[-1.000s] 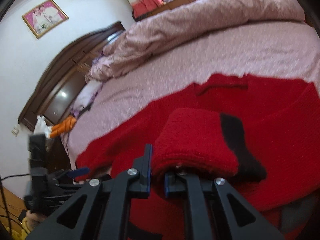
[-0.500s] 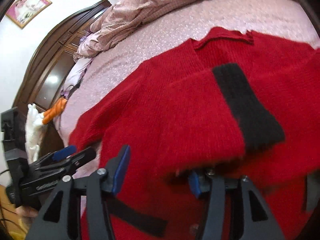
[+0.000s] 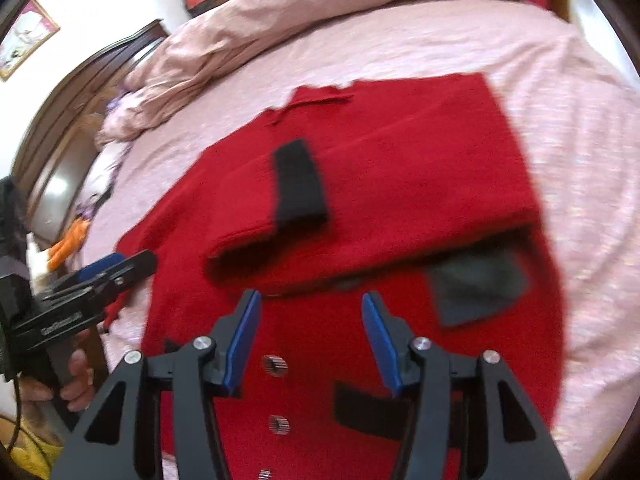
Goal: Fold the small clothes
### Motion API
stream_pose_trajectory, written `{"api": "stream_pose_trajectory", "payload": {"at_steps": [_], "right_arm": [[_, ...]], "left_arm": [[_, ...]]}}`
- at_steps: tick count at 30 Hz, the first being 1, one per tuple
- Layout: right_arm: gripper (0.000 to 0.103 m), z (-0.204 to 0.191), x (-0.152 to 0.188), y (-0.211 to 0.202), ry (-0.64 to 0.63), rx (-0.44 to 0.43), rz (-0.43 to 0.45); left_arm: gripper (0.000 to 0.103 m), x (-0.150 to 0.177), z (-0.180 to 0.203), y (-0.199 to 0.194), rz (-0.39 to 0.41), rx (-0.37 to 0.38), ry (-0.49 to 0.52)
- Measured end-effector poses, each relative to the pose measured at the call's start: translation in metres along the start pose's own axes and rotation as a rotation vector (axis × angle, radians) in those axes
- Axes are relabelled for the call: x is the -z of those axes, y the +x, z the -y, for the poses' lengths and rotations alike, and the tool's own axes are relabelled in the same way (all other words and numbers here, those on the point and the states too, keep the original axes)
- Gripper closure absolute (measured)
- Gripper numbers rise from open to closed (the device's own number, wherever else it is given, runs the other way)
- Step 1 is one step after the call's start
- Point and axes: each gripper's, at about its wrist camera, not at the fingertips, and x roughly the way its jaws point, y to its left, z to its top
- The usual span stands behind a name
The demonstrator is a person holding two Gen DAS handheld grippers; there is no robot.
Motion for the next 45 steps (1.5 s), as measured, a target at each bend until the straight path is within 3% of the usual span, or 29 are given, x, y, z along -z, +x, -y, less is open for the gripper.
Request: {"api": "stream_pose_trajectory", "payload": {"at_steps": [9, 12, 14, 18, 27, 38, 45], "right_arm": [[0.048, 0.05, 0.001, -0.013, 0.089, 0.107, 0.031], [0.048, 0.058, 0.005, -0.01, 0.104, 0.105, 0.023], [0.048, 0.06, 0.007, -0.008, 0.106, 0.114, 0.02], [0.048, 0.063, 0.01, -0.003, 0.1, 0.176, 0.017], [0.048, 0.062, 0.014, 0.005, 0.068, 0.216, 0.011], [0.048, 0.06, 0.014, 0.005, 0.072, 0.213, 0.0], [0.048, 0.053, 0.01, -0.001, 0.053, 0.194, 0.012]], "left_arm": [[0.015, -0.003, 0.061, 0.03, -0.015, 0.022, 0.158], [0.017, -0.007, 0.068, 0.042, 0.032, -0.051, 0.171], [0.019, -0.008, 0.065, 0.048, 0.052, -0.097, 0.139], [0.02, -0.008, 0.038, 0.045, 0.043, -0.022, -0.006], [0.02, 0.015, -0.022, 0.026, 0.059, -0.017, -0.228], [0.02, 0.048, -0.054, 0.027, -0.026, 0.022, -0.286], [0.021, 0.055, -0.066, 0.011, 0.021, 0.059, -0.272]]}}
